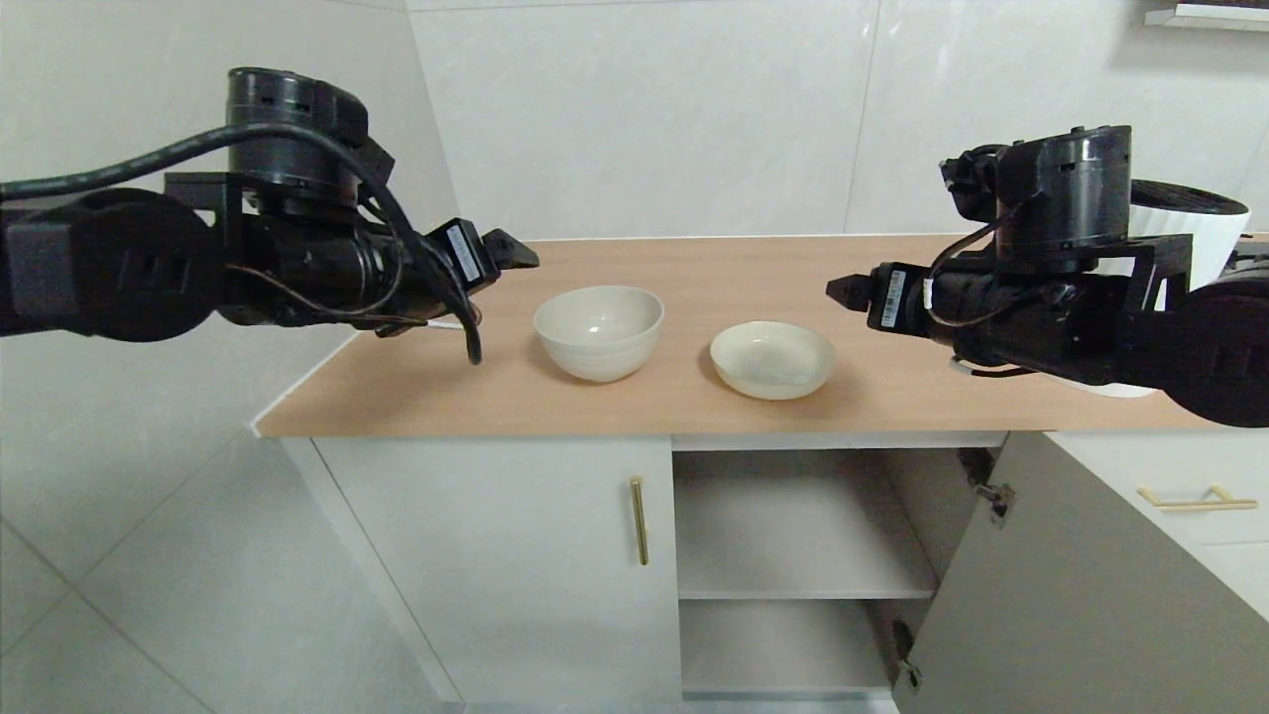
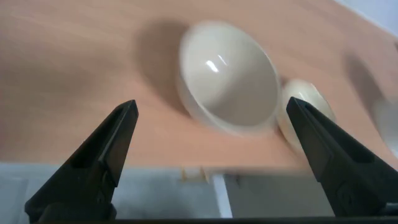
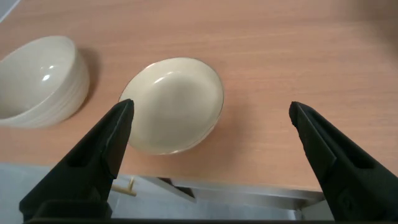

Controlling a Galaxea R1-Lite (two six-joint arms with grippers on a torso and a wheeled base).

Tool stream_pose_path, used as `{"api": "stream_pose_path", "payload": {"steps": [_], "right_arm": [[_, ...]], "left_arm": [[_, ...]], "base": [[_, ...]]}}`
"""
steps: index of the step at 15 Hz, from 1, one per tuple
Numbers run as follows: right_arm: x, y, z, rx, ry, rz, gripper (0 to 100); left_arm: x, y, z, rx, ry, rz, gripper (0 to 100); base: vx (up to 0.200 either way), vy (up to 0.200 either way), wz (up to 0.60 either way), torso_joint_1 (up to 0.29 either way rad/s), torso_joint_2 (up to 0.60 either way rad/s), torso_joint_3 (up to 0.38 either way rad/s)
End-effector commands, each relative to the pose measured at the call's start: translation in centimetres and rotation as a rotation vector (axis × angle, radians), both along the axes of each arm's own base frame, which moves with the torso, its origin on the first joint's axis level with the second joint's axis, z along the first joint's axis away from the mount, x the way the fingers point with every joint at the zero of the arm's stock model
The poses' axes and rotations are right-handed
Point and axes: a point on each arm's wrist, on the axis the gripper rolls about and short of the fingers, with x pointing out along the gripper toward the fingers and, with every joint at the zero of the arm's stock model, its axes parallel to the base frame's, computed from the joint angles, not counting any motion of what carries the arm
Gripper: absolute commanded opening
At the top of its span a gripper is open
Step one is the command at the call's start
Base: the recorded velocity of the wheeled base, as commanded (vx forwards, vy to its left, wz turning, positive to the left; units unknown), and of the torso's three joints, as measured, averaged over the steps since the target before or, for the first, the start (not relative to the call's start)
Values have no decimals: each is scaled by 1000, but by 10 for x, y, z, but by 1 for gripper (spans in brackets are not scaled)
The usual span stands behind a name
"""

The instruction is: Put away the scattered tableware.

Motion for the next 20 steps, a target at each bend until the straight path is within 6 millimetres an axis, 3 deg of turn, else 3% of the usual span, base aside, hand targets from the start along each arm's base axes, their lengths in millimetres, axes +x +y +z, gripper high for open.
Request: {"api": "stream_pose_path", "payload": {"steps": [1,4,10,11,13,15,18,20], "right_arm": [[2,5,-4,-8,6,-7,100],[2,5,-6,-12,10,-16,100],[5,6,-10,-19,20,-22,100],[5,7,-10,-19,20,-20,100],[5,7,-10,-20,21,-20,100],[5,8,-11,-18,21,-18,100],[10,11,-15,-25,32,-19,100],[24,18,-29,-44,61,-26,100]], "left_arm": [[31,-29,-26,63,23,122,100],[43,-46,-47,100,33,141,100],[61,-52,-74,128,48,142,100],[62,-52,-75,128,49,142,0],[62,-52,-76,129,50,142,0],[56,-50,-64,117,26,152,0],[28,-48,-40,98,-7,130,0],[5,-49,-28,77,-31,78,0]], "base": [[0,0,0,0,0,0],[0,0,0,0,0,0],[0,0,0,0,0,0],[0,0,0,0,0,0],[0,0,0,0,0,0],[0,0,0,0,0,0],[0,0,0,0,0,0],[0,0,0,0,0,0]]}}
